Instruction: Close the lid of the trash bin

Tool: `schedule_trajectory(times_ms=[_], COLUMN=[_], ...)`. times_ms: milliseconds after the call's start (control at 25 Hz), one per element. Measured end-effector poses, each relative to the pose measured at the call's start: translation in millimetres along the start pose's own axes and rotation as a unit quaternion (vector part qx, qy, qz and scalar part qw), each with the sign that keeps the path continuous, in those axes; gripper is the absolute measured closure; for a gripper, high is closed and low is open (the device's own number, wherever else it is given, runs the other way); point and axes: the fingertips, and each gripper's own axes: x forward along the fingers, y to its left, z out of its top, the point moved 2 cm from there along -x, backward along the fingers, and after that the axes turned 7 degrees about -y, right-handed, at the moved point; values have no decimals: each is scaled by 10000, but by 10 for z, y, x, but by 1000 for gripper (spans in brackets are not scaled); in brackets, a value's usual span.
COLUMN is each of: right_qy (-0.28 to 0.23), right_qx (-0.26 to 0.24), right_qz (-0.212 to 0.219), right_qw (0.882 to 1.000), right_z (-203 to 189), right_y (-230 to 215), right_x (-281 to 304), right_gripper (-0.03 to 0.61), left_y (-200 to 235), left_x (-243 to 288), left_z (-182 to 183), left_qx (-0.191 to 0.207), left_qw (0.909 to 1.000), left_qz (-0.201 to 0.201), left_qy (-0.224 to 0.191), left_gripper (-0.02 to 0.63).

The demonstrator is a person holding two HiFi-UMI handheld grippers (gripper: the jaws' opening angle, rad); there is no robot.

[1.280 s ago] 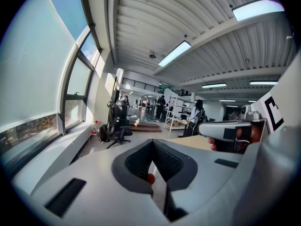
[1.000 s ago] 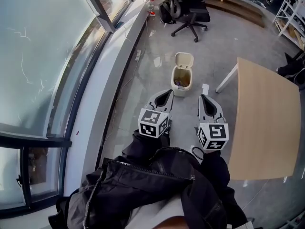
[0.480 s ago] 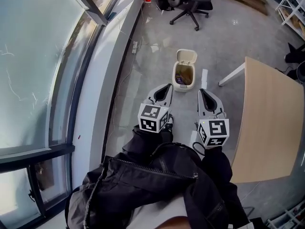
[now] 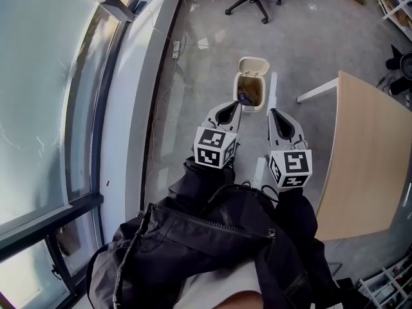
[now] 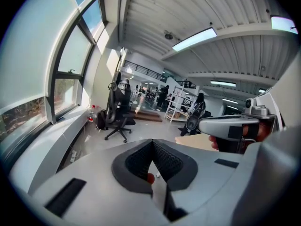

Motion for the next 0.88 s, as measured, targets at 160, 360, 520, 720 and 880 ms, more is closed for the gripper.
schedule_trajectory(times_ms=[160, 360, 520, 720, 880], right_qy=[104, 267, 627, 1022, 1303], right_qx=[71, 255, 449, 612, 573], right_qz=[-36, 58, 276, 447, 765], right_qw=[9999, 9993, 9966, 9919, 9868], right_z=[-130, -467, -880, -1278, -1676], right_y=[-158, -479, -541, -507, -417], right_x=[85, 249, 489, 734, 879], right_gripper=[575, 575, 575, 575, 575], left_y=[-47, -64, 92, 312, 478], left_x=[232, 629, 784, 818, 809], left_z=[-120, -391, -720, -1141, -1564], left_qx=[8, -4, -123, -330, -559], left_qw=[9999, 9993, 9966, 9914, 9845], left_qz=[-69, 158, 515, 741, 891], left_qy=[140, 326, 625, 1023, 1400], left_gripper=[618, 618, 618, 618, 618])
